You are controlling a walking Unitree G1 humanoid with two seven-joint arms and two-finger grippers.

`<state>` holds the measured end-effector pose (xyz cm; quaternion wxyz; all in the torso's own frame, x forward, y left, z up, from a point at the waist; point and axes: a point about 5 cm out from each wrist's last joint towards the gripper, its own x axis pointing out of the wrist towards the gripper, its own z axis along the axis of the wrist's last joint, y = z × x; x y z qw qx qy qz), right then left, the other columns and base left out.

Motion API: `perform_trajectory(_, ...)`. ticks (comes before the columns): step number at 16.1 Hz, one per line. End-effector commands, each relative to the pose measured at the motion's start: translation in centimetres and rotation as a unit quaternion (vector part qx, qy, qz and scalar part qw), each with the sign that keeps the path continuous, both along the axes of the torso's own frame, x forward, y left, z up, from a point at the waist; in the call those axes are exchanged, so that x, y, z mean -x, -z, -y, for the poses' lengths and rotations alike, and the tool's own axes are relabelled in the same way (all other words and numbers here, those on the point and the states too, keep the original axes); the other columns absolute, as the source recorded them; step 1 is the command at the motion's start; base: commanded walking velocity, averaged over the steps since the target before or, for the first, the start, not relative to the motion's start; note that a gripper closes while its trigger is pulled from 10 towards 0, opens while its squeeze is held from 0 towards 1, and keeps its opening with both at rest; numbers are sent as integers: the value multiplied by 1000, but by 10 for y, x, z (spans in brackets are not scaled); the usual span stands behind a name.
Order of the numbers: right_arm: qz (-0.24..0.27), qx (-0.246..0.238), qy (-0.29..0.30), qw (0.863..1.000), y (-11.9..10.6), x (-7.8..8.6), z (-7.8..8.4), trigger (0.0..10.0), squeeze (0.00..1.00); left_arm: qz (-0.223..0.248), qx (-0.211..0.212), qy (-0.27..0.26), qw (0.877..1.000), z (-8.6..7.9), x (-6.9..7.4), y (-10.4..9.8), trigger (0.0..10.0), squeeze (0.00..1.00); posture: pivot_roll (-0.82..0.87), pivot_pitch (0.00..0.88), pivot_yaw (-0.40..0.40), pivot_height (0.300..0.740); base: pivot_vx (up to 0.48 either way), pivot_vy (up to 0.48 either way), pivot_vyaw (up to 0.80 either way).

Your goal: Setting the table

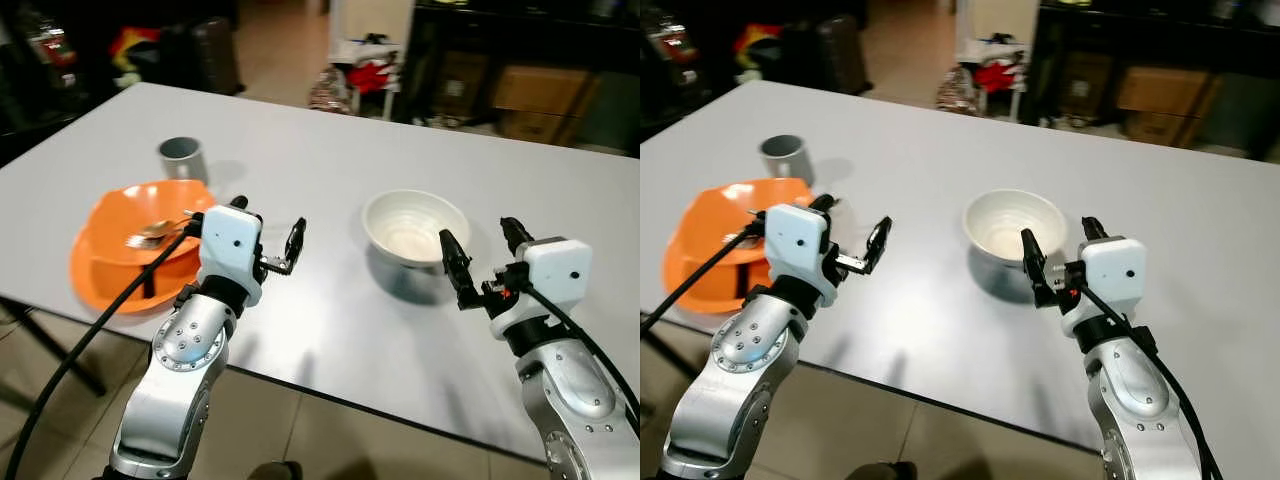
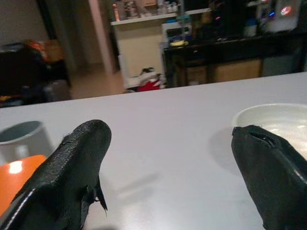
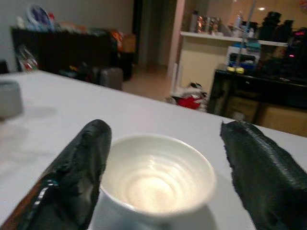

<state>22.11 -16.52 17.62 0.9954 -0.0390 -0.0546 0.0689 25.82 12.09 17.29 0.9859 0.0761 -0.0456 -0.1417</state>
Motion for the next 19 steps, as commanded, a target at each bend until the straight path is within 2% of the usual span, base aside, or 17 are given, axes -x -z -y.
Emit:
perform_trajectory(1,10,-15,-2,1000,-7,-1,-2,10000,1000,13,-12,1,1000,0,-2,-5,10000,0,-11,0,26,740,0,0,800)
perform_trajectory(3,13,-17,1,1000,-9,-1,-2,10000,1000,26,-21,-5,999,-2,-4,-10,10000,0,4,0,22,740,0,0,800)
perform_trajectory(6,18,-14,0,1000,-14,-4,-5,10000,1000,-23,-25,-50,998,-19,-7,3,10000,0,9,0,12,740,0,0,800)
perform_trajectory(8,12,-2,-2,1000,-11,-3,-4,10000,1000,-37,-28,-46,998,-21,-2,8,10000,0,23,0,-3,740,0,0,800)
perform_trajectory(12,-6,0,-12,1000,-7,-6,-3,10000,1000,-71,2,-35,997,-26,5,12,10000,0,43,0,-27,740,0,0,800)
perform_trajectory(16,-6,3,-26,1000,-8,-8,-8,10000,1000,-59,3,-30,998,-25,5,7,10000,0,40,0,-33,740,0,0,800)
perform_trajectory(17,-3,-2,-26,1000,-9,-7,-9,10000,1000,-44,-1,-51,998,-27,2,5,10000,0,36,0,-32,740,0,0,800)
perform_trajectory(19,4,-14,-26,1000,-11,-7,-9,10000,1000,-35,-2,-55,998,-26,1,2,10000,0,35,0,-30,740,0,0,800)
